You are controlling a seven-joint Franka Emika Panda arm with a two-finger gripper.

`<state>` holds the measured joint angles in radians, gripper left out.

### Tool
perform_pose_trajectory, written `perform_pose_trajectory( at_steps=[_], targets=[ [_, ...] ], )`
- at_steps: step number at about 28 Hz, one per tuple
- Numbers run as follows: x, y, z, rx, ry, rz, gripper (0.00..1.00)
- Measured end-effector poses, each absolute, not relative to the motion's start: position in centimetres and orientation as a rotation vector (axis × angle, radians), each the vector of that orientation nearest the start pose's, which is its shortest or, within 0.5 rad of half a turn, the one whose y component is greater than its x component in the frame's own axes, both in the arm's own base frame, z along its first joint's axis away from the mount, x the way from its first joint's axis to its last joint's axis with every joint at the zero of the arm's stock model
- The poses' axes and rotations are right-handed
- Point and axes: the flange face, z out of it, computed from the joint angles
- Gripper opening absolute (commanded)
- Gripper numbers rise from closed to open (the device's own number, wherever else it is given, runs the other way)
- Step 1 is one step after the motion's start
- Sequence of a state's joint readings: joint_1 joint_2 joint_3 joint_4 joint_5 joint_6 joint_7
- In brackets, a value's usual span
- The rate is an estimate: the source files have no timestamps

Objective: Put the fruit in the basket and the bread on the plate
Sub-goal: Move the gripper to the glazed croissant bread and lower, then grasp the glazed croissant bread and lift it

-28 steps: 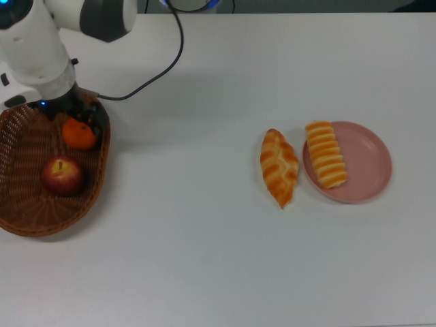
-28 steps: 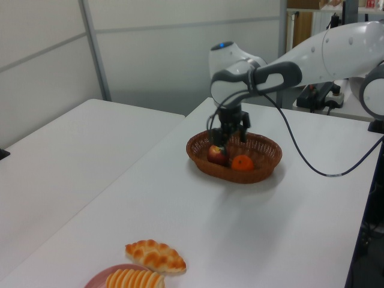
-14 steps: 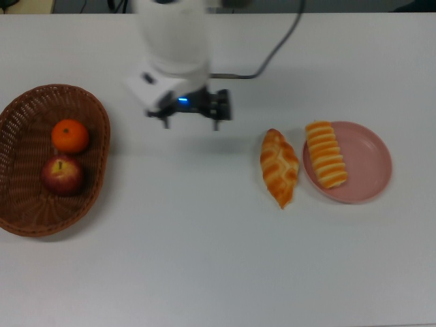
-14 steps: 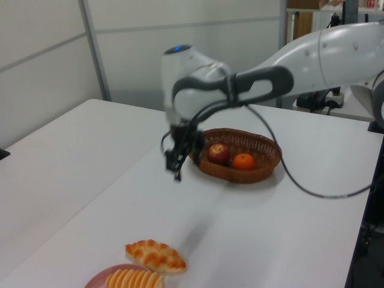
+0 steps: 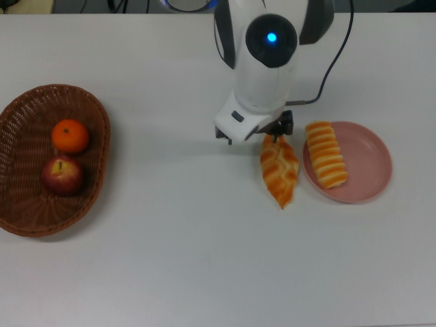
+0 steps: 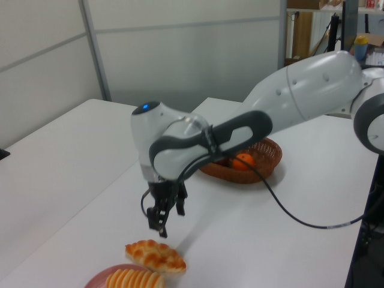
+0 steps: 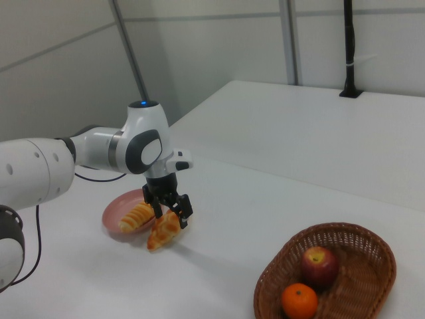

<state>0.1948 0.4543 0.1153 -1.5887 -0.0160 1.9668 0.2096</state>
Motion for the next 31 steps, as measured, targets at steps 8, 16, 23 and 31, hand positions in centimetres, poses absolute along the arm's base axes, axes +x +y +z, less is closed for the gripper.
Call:
perform_pose_trajectory(
  at_steps=[8,16,23,31],
  targets=[
    [63.5,23.0,35.7,-3.128,-0.187,0.113,1.00],
    [63.5,24.4,33.5,-3.160,-0.170,0.087,0.71],
    [63.8,24.5,31.7,-3.154,-0.169,0.076,0.03],
    [64.0,24.4,32.4,-3.153,-0.159,0.057,0.00]
  ],
)
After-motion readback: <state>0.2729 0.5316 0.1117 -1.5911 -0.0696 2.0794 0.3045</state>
